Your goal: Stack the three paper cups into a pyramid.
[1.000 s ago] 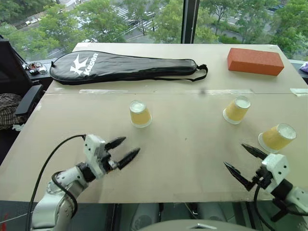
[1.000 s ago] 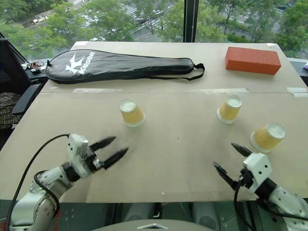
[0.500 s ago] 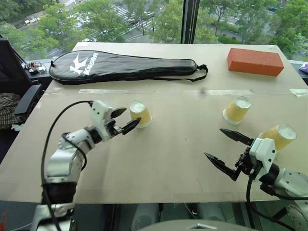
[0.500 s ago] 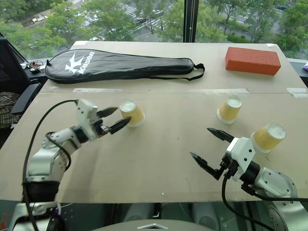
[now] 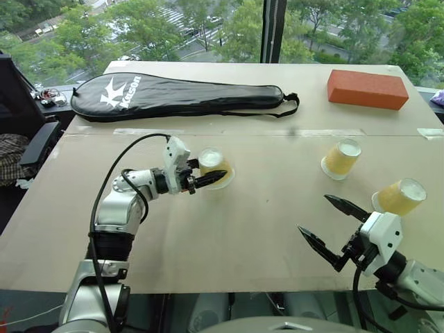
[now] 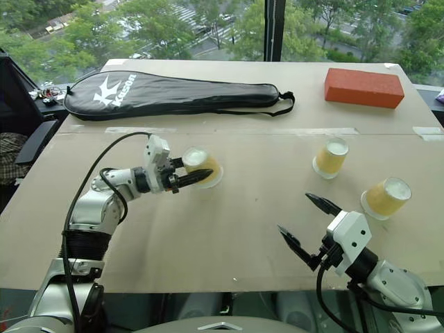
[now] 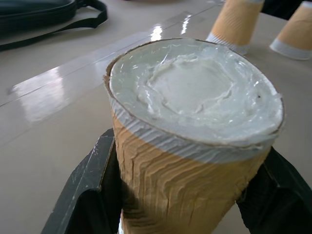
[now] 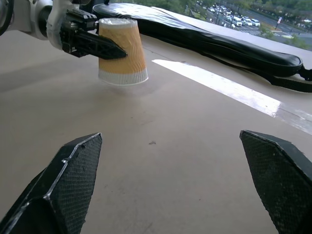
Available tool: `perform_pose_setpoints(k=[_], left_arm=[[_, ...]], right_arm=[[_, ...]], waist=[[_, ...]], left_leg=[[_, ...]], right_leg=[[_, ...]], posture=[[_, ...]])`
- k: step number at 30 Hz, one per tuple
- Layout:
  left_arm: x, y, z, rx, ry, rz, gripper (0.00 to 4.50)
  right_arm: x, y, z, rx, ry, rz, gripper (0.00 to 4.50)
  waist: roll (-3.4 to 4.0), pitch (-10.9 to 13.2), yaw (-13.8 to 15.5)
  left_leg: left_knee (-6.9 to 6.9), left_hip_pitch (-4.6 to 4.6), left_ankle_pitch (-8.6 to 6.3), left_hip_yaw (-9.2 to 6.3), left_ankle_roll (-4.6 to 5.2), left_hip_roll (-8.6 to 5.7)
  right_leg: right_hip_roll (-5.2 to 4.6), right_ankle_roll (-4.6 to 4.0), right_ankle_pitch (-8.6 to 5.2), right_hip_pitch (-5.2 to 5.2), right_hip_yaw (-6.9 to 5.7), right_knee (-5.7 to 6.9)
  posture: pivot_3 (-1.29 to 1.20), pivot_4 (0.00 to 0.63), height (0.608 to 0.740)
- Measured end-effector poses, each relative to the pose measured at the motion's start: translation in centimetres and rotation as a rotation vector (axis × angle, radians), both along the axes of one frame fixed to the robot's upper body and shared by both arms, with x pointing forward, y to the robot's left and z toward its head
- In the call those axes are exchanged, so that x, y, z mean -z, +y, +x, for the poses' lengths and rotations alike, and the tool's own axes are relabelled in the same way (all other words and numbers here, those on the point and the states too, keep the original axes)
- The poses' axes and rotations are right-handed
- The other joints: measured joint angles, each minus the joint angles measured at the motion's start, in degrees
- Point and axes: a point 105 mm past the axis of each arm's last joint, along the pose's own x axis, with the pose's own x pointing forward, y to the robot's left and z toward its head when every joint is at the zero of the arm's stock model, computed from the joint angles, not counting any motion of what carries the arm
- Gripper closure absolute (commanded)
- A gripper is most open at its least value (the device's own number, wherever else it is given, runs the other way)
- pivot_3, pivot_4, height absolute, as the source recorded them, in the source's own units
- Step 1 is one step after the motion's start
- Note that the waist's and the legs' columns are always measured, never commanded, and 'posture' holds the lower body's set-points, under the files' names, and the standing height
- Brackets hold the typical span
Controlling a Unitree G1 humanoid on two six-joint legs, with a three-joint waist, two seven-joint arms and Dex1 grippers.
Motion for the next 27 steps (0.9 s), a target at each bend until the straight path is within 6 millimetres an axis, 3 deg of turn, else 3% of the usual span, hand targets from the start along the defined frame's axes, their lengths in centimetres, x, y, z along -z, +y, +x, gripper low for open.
perform_pose_setpoints(k=[5, 11, 13, 15, 16, 20, 24, 27], left_arm=[[1.9, -3.2, -1.1, 0.114, 0.033, 0.026, 1.73], [2.5, -4.4, -1.3, 0.142, -0.01, 0.059, 1.73], [2.6, -4.8, -1.3, 0.149, -0.025, 0.064, 1.13], [2.7, -4.8, -1.2, 0.147, -0.031, 0.073, 0.54], [2.7, -4.6, -1.3, 0.145, -0.029, 0.079, 0.04], [2.2, -3.9, -1.7, 0.142, -0.01, 0.05, 0.04], [-0.2, -1.5, -3.2, 0.128, -0.005, -0.02, 0.04], [-1.2, 0.2, -4.5, 0.125, -0.002, -0.02, 0.04]], right_arm=[[0.2, -0.1, -1.0, 0.005, 0.02, -0.008, 0.0], [0.4, -0.2, -1.0, 0.024, 0.022, -0.029, 0.0], [0.3, -0.2, -0.9, 0.027, 0.013, -0.033, 0.0], [0.2, -0.2, -0.8, 0.03, 0.004, -0.038, 0.0], [0.1, -0.3, -0.7, 0.036, -0.001, -0.036, 0.0], [-0.7, -1.4, 0.3, 0.134, -0.055, -0.021, 0.0], [-2.5, -4.8, 2.1, 0.375, -0.173, -0.041, 0.0], [-2.7, -7.0, 2.4, 0.49, -0.189, -0.09, 0.0]], waist=[[-0.06, 0.0, -0.41], [-0.05, 0.0, -0.28], [-0.08, -0.01, -0.18], [-0.07, -0.01, -0.21], [-0.08, -0.01, -0.22], [-0.08, 0.0, -0.35], [-0.07, 0.01, -0.53], [-0.03, -0.01, -0.18]], left_leg=[[0.01, 0.01, 0.0, 0.03, 0.0, -0.01], [0.01, 0.02, 0.0, 0.0, 0.0, 0.05], [0.02, 0.0, 0.0, 0.0, 0.0, 0.04], [0.02, 0.01, 0.0, 0.01, 0.0, 0.03], [0.02, 0.0, 0.0, 0.0, 0.0, 0.03], [0.01, 0.0, 0.0, 0.01, 0.0, 0.08], [-0.01, 0.0, 0.0, 0.02, 0.0, 0.13], [-0.05, -0.01, 0.0, -0.01, 0.0, 0.13]], right_leg=[[0.06, 0.0, 0.01, -0.01, 0.06, 0.0], [0.12, 0.04, -0.02, -0.01, 0.03, 0.01], [0.1, 0.03, -0.02, -0.01, 0.03, 0.01], [0.1, 0.03, -0.02, -0.01, 0.05, 0.01], [0.1, 0.03, -0.02, -0.02, 0.04, 0.01], [0.1, 0.03, -0.02, -0.03, 0.05, 0.01], [0.1, 0.02, -0.01, -0.07, 0.05, 0.02], [0.08, -0.04, 0.01, -0.07, 0.01, 0.02]], posture=[[0.0, 0.15, 0.74], [0.0, 0.15, 0.74], [0.0, 0.15, 0.74], [0.0, 0.15, 0.74], [0.0, 0.15, 0.74], [0.0, 0.15, 0.74], [0.0, 0.15, 0.74], [0.0, 0.15, 0.74]])
